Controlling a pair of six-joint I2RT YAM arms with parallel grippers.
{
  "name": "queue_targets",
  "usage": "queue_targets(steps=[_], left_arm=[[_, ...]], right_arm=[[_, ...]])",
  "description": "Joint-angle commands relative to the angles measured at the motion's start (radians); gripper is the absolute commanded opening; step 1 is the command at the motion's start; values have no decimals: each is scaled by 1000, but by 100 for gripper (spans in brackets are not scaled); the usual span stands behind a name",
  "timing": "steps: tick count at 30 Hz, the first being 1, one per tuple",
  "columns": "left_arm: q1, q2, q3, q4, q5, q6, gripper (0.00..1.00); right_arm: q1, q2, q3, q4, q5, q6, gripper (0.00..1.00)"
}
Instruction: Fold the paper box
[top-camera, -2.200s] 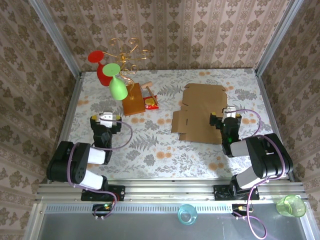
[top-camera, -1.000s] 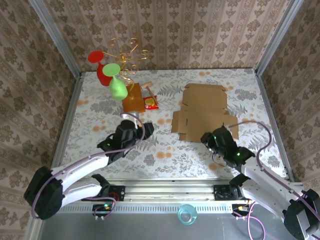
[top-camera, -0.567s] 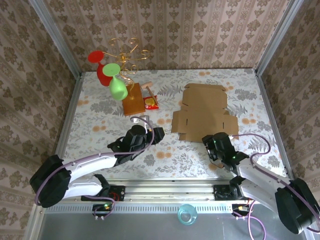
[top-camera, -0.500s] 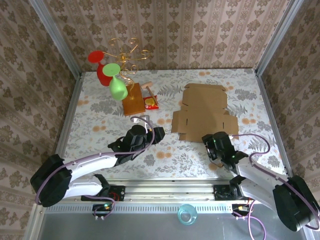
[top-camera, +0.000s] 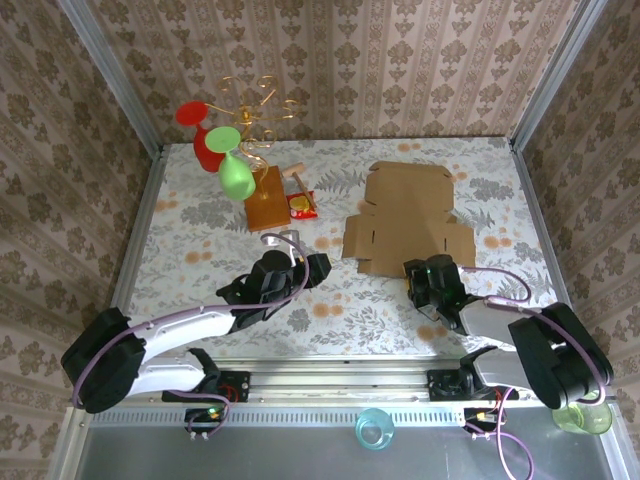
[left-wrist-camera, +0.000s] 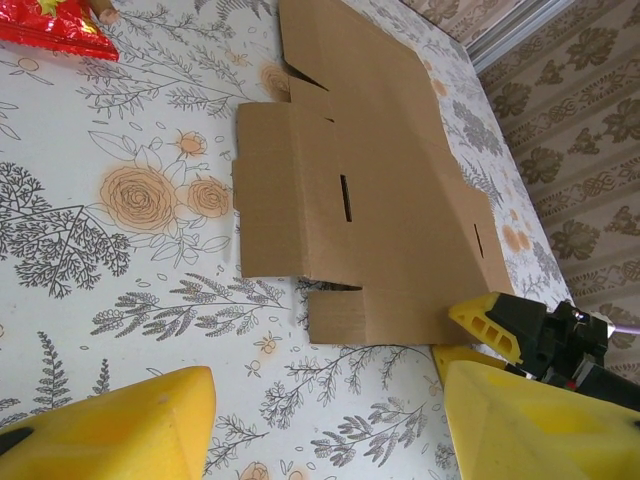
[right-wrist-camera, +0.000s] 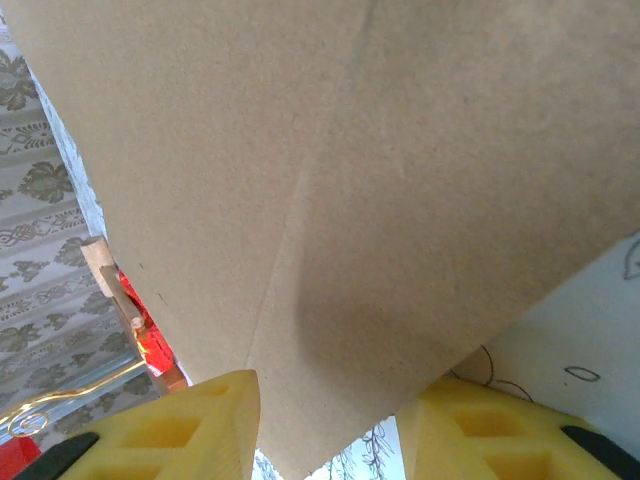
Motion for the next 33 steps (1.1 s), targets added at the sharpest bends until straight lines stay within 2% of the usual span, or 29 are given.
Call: queue_targets(steps=[1,4,6,8,13,16,22,25,33], left_arm=[[-5,-29,-9,12,2,-1,62],[-5,-31,-8,11,0,4,62],[-5,-31,-7,12,1,5,62],[-6,-31,-5,13,3,6,61],[-5,-36,-6,13,2,10,60],[-5,-40,-9,17,0,6,60],[-5,-58,4,12,-9,2,63],[-5,-76,32,-19,-19,29,65],[-6,-157,117,-149,-72,119,67]], right_arm=[[-3,17,3,40,-10,39,41],[-5,20,-4,52,19,41,41],[-7,24,-4,58,46,32,36],[-13,37,-5,72,66,21,28],[-33,64,15,133,81,-12,0],[-31,14,66,82,74,-71,0],[11,-249,226,-271,155,-267,0],[13,-350,290,-385,180,-340,0],[13,-391,486,-555,129,-491,0]])
